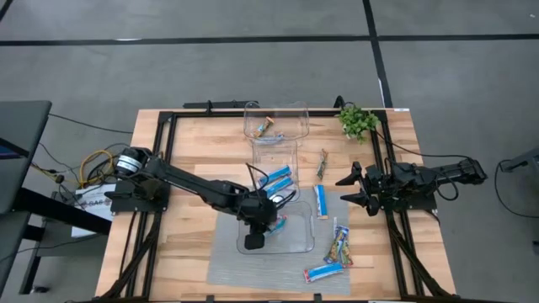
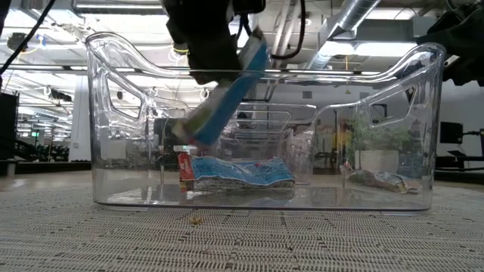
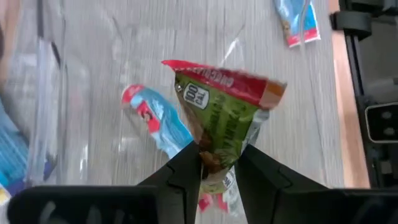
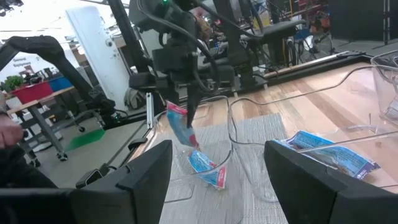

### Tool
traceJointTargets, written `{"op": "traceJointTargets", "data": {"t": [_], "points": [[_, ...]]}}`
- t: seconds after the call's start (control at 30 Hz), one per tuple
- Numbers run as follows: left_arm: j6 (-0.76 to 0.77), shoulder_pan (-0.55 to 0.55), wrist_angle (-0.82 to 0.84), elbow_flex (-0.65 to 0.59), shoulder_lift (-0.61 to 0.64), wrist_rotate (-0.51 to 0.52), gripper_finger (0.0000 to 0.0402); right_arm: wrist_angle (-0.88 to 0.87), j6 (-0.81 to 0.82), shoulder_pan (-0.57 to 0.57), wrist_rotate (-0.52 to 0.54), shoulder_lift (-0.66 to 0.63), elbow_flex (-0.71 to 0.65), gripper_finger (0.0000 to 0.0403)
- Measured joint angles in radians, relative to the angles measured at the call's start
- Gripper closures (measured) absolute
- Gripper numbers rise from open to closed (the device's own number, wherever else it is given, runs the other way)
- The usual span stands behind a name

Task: Pick and place Granola Bars by type
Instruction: Put the red granola bar into the bottom transparent bin, then put the yellow granola bar into the top transparent bin

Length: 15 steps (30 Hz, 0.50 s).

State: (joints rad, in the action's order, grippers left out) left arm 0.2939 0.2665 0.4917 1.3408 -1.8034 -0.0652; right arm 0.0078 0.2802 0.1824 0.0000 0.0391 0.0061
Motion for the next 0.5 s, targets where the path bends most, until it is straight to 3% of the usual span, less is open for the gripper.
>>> {"op": "traceJointTargets", "data": {"t": [0.5], "points": [[0.006, 0.002, 0.015, -0.001, 0.007, -0.008, 0.0243, 0.0, 0.0, 0.0, 0.0, 0.0, 0.0, 0.0154]]}}
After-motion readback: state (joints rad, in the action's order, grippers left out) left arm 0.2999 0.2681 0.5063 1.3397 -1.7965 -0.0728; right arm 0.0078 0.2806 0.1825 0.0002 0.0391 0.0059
